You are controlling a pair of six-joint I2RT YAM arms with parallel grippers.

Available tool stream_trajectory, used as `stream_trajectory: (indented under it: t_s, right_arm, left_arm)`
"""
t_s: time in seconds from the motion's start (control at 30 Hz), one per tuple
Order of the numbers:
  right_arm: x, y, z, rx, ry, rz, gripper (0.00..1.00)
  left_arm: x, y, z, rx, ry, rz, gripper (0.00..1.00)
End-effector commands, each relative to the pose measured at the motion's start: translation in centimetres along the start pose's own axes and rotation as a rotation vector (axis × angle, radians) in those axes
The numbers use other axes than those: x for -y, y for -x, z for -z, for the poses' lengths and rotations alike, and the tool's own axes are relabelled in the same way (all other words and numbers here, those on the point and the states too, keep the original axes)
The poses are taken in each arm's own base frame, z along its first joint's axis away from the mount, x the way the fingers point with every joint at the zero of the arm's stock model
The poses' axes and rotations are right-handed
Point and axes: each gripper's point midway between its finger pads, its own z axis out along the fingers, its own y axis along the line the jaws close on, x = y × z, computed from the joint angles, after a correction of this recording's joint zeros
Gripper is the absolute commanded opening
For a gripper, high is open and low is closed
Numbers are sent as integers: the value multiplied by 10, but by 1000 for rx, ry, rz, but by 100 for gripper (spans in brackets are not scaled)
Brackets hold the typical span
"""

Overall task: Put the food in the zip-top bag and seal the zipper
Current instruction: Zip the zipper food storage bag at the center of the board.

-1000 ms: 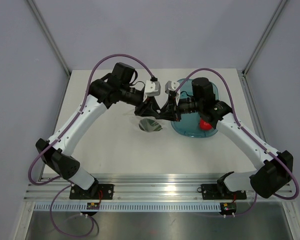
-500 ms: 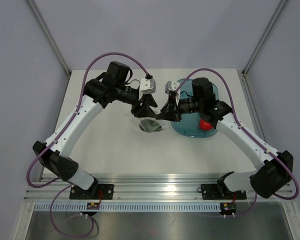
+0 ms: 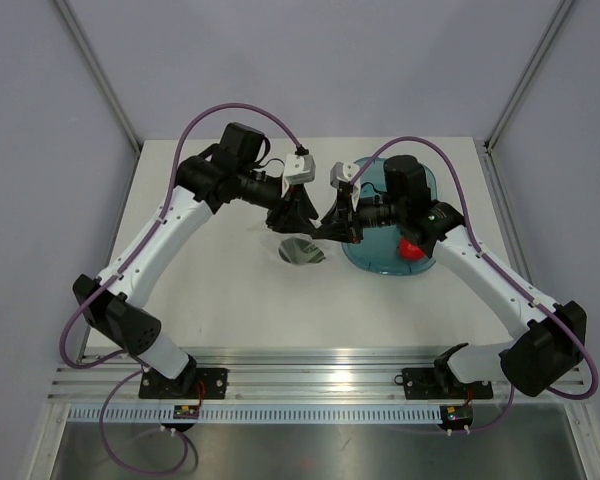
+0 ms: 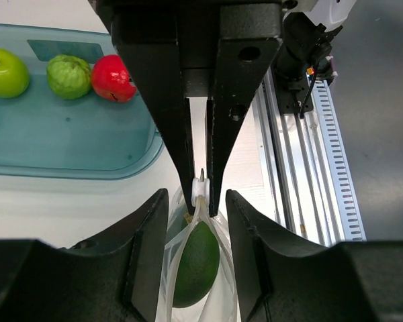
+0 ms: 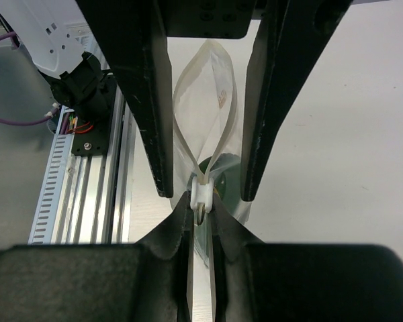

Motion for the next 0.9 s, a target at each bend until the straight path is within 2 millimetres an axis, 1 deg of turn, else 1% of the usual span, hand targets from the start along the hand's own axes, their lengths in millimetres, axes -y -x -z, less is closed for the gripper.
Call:
stream_trajectory:
  t_s: [0.0,0.07,0.2,0.3,0.33,0.47,0.53,0.63,0.67,0.8,0.83,0.87]
  right_arm:
    - [0,19,3,38,-2,45,0]
    - [0,19,2,37,0,44,0]
    - [1,18,2,37,2,41,0]
    - [0,18,2,37,3,40,0]
    - [0,18,2,37,3,38,0]
    - [0,17,2,34,4,36,0]
    - [-1,18,2,37,5,40,0]
    - [1,19,2,38,-3,43,0]
    - [0,19,2,38,-4,45,0]
    - [6,18,4,30,-49,36,0]
    - [11,18,6,24,-80,33,1]
    - [11,15,6,20,-89,24,4]
  left_arm:
    - [3,19,1,55,-24,-38,40]
    - [2,19,1,55,-21,-37,36]
    - [3,22,2,62,-25,-38,36]
    - [4,23,1,69,-32,-36,29]
    - [3,24,1,72,-29,-27,24]
    - [1,24,-1,67,-31,-12,27]
    - [1,22,-2,61,-30,-7,26]
    - [1,21,-4,57,-32,-4,10]
    - [1,20,-3,55,-28,-4,0]
    - [0,14,-2,34,1,-3,0]
    - [0,14,0,30,15,-19,0]
    - [-1,9,0,23,18,-14,0]
